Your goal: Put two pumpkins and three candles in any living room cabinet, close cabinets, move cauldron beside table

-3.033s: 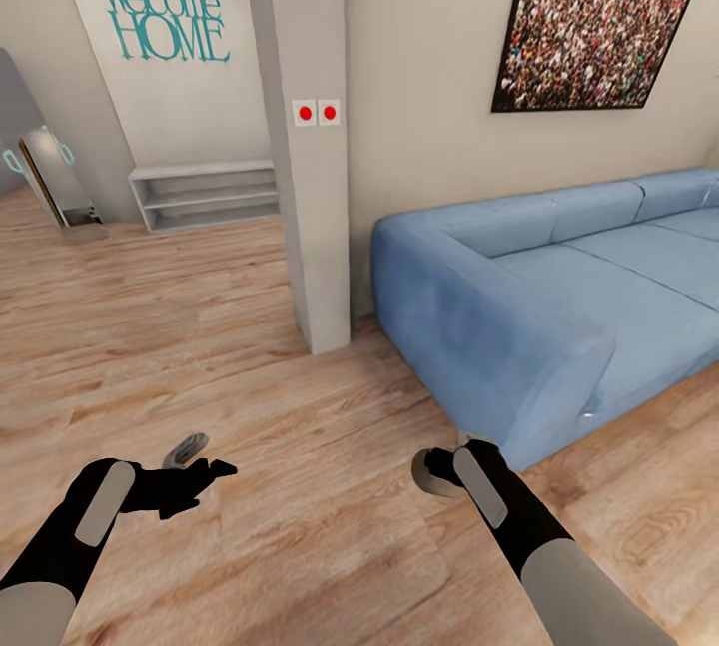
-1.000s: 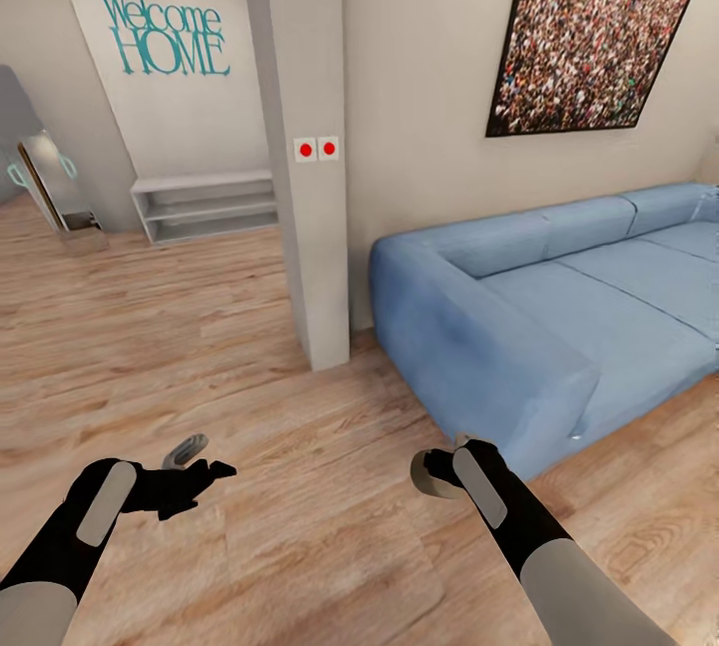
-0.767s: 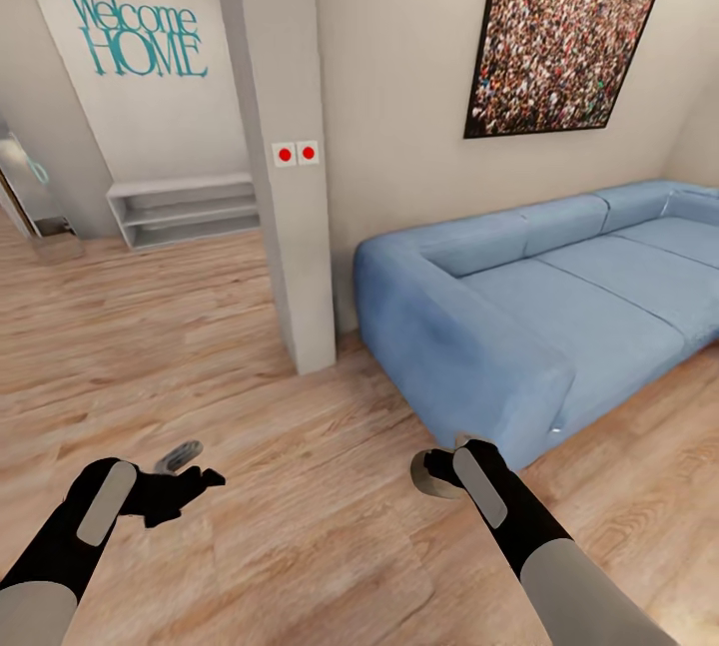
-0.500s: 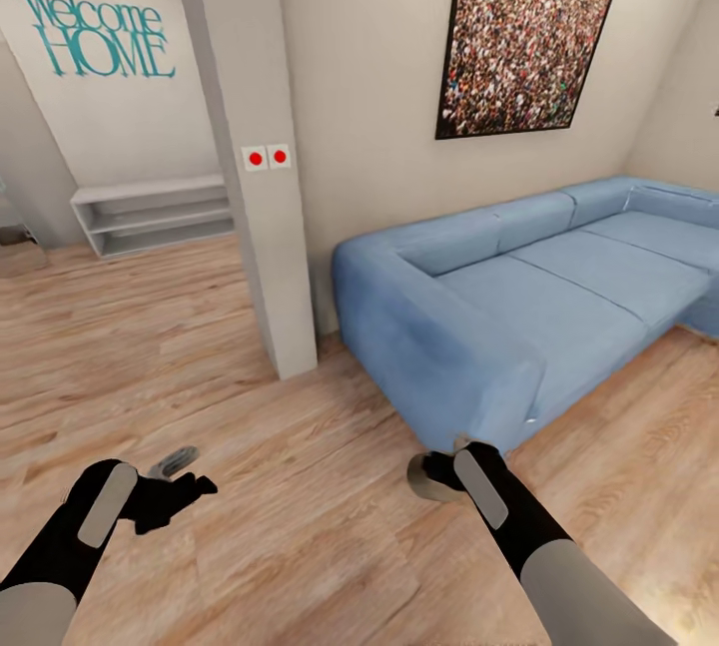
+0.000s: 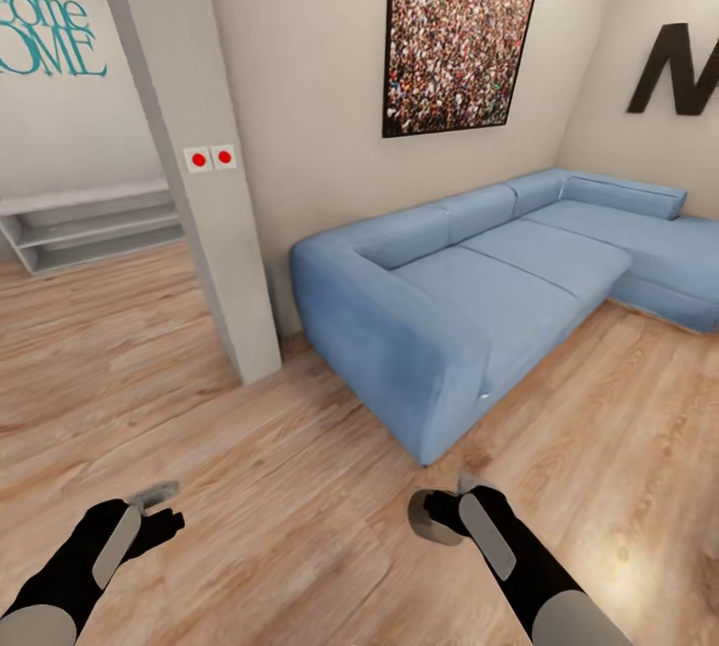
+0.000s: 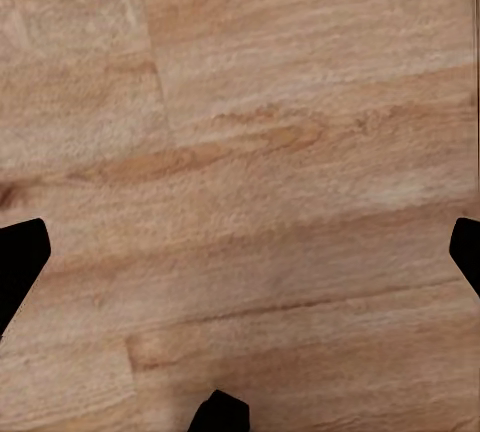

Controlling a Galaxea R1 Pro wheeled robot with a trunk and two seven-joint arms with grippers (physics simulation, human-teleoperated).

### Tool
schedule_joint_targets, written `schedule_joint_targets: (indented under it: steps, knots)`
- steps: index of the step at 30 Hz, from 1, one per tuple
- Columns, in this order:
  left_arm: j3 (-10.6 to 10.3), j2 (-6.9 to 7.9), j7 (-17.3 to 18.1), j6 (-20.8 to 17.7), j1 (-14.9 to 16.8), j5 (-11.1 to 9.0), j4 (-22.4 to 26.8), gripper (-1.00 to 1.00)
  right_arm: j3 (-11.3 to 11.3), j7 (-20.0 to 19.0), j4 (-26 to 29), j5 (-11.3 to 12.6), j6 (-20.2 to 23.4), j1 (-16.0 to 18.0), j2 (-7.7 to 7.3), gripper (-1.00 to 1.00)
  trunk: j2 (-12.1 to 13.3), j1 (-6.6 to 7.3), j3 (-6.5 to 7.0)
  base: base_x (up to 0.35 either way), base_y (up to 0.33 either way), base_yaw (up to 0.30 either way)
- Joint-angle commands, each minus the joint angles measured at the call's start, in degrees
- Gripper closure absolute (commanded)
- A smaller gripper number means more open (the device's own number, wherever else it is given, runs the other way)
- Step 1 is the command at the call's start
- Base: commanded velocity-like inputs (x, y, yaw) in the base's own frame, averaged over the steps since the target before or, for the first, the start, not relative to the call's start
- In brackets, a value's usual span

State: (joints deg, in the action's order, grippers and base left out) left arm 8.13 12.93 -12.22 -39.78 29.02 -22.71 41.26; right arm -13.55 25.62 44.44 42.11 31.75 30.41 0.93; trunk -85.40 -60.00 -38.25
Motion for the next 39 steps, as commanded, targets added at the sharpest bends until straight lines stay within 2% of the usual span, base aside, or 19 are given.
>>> schedule_joint_targets:
  steps: [1,5,9,22,34,39]
  knots:
    - [-0.7,-0.01,0.0,0.6,0.0,0.2,-0.3,-1.00,0.0,-0.1,0.0,0.0,0.0,-0.1,0.02,1.00,0.0,0.00,-0.01,-0.046,0.001,-0.280]
    - [-4.2,-0.01,0.2,1.1,0.0,0.3,-0.5,-1.00,0.1,0.0,0.0,0.0,0.0,-0.2,0.03,1.00,0.0,0.00,-0.10,-0.174,0.070,-0.280]
    - [-5.5,-0.08,0.2,1.2,0.0,0.2,-0.6,-1.00,0.1,0.1,0.0,0.0,0.1,-0.2,-0.09,1.00,0.0,0.00,-0.19,-0.249,0.153,-0.280]
    - [-5.9,0.08,0.3,1.3,0.0,0.2,-0.6,-1.00,0.1,0.0,-0.3,0.1,0.3,-0.2,-0.35,1.00,0.0,0.00,-0.53,-0.164,0.246,-0.266]
    - [-5.9,0.08,0.3,1.3,0.0,0.2,-0.6,-1.00,0.1,0.0,-0.3,0.2,0.5,-0.2,-0.38,1.00,0.0,0.00,-0.93,-0.046,0.260,-0.184]
    - [-5.7,-0.07,0.2,1.1,0.0,0.1,-0.2,-1.00,0.2,-0.1,-0.4,0.3,0.5,-0.2,-0.45,1.00,0.4,0.22,-0.99,-0.031,0.072,-0.250]
